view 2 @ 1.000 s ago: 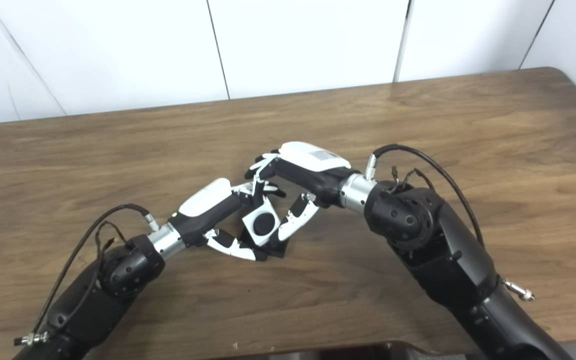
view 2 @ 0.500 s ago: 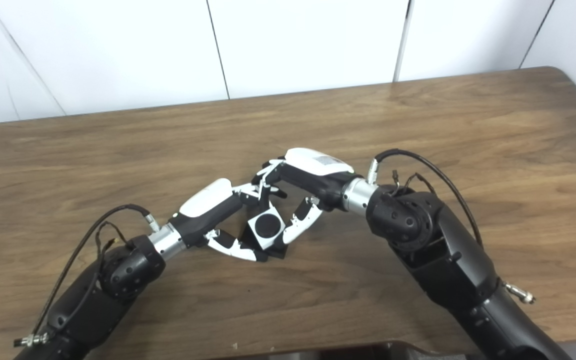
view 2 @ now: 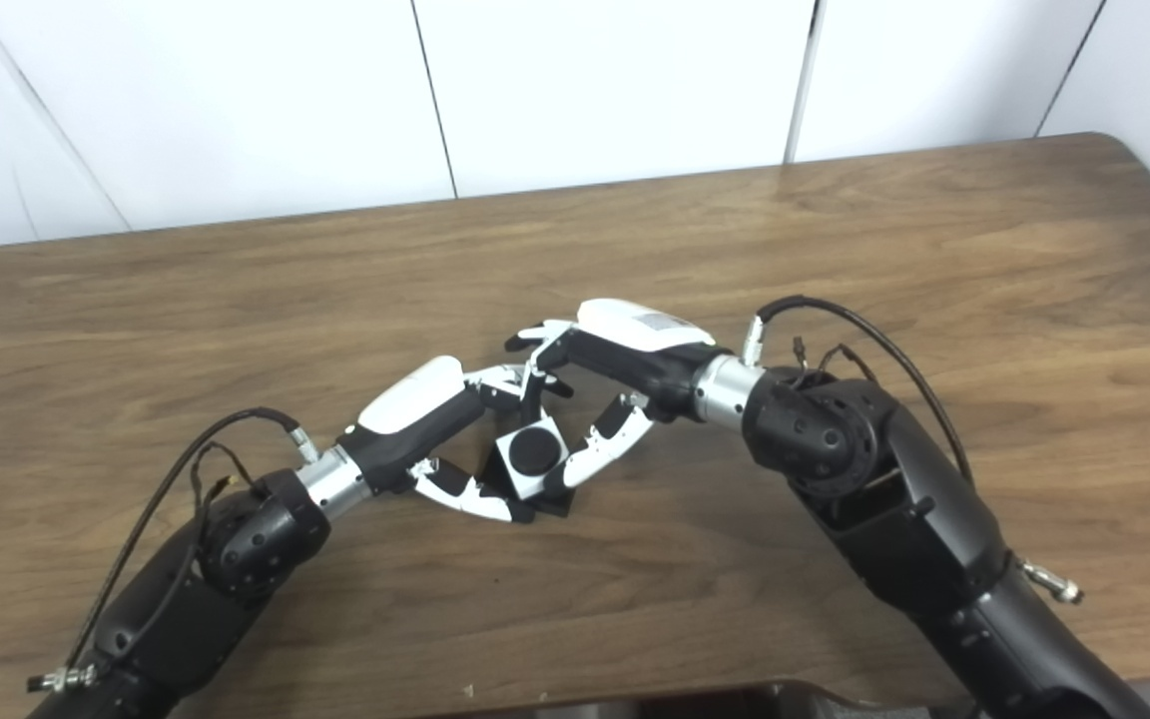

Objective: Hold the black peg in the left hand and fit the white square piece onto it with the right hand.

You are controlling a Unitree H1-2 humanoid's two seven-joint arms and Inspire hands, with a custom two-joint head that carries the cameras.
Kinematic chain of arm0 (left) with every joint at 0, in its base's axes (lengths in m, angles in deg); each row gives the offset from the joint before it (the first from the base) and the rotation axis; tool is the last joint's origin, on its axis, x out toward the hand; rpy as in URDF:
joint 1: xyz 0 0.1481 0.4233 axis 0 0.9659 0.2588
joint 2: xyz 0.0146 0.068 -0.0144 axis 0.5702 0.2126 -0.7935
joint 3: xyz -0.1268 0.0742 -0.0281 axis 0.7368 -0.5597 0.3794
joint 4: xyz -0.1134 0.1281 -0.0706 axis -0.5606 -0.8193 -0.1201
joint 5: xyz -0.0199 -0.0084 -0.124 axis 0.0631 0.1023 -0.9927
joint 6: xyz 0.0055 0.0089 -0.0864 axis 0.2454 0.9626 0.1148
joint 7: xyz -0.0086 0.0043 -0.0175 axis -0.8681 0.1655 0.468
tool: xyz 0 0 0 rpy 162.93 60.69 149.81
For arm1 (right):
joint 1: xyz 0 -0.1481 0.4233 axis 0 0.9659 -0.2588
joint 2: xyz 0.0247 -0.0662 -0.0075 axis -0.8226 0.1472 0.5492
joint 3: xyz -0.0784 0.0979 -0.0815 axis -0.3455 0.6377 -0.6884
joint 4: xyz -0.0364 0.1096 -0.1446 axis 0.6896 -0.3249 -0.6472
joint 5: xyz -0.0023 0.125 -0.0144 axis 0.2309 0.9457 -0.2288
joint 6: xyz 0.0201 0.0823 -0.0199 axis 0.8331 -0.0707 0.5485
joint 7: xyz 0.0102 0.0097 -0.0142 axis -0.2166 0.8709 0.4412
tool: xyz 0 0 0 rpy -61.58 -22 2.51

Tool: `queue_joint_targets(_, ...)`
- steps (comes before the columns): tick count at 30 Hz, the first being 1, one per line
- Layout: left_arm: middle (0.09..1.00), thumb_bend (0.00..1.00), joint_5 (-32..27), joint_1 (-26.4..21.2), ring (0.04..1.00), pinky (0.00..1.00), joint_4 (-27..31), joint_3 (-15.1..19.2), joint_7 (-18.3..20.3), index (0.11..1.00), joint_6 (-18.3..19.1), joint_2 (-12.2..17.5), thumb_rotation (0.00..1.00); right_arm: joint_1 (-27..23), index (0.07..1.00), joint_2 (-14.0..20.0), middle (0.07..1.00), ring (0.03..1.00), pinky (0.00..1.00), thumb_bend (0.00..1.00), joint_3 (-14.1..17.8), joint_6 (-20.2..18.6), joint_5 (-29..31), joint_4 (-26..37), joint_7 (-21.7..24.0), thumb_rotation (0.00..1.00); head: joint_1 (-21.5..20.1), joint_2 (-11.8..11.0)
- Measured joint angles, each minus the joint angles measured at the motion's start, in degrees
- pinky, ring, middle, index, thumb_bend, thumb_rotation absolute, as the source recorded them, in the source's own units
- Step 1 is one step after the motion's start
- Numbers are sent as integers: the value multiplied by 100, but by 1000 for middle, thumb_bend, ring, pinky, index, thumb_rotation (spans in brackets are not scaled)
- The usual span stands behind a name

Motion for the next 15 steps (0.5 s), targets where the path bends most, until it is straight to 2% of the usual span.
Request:
queue_joint_targets(7, 843, 521, 18, 0, 883, 796, -2, 5, 0, 492, -18, 0, 77, 17, 992, 6, 1000, 977, 920, 998, 13, 43, -1, -31, -24, 433, -18, 0)
queue_joint_targets(15, 843, 520, 22, 0, 883, 794, -2, 6, 0, 492, -18, 0, 79, 50, 968, 6, 989, 960, 890, 994, 95, 104, 22, -100, -51, 434, -18, -9)
